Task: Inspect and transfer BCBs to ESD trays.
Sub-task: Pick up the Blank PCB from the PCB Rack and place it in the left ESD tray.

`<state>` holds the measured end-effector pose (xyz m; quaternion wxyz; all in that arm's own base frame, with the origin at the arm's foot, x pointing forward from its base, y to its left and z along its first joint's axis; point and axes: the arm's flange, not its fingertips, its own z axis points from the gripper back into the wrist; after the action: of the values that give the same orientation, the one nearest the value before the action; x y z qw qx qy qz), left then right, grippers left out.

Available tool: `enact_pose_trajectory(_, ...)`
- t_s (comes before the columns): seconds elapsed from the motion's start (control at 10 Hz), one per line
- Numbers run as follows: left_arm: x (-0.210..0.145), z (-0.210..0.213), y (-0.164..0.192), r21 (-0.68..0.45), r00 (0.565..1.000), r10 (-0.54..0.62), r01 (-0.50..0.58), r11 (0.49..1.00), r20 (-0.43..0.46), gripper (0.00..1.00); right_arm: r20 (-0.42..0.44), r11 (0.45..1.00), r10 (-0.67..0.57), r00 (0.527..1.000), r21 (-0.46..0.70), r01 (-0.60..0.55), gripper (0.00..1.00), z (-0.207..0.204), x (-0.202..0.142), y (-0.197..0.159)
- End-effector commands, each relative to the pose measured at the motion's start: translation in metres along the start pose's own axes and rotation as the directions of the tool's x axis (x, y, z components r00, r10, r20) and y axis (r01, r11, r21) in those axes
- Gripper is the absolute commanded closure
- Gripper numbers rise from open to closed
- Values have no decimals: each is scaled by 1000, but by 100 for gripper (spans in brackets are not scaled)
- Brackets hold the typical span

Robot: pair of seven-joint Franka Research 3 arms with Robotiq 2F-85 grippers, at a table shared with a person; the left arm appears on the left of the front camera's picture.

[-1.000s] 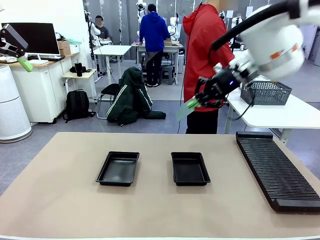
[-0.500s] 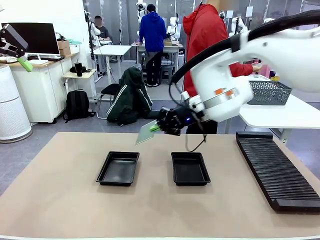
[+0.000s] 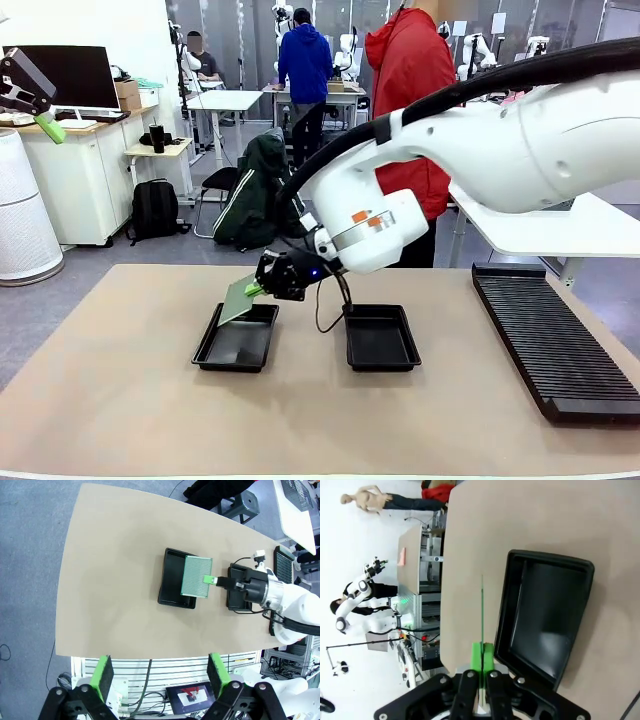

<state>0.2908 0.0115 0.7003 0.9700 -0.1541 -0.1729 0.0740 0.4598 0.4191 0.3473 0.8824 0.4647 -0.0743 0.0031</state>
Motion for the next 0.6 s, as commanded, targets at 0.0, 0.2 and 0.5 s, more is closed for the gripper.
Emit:
enact_pose_trajectory(0.0,0,-2,1,-3,1000,4,-4,1000,-2,0,46,999,19,999,-30,-18,98,-18,1,-4)
enact_pose_trajectory(0.2,0,-2,1,-3,1000,4,-4,1000,-2,0,32,998,6,999,-58,-4,98,-34,-2,-12)
enact_pose_trajectory(0.5,0,-2,1,-3,1000,4,-4,1000,-2,0,14,996,-26,1000,-88,27,98,-49,-7,-21)
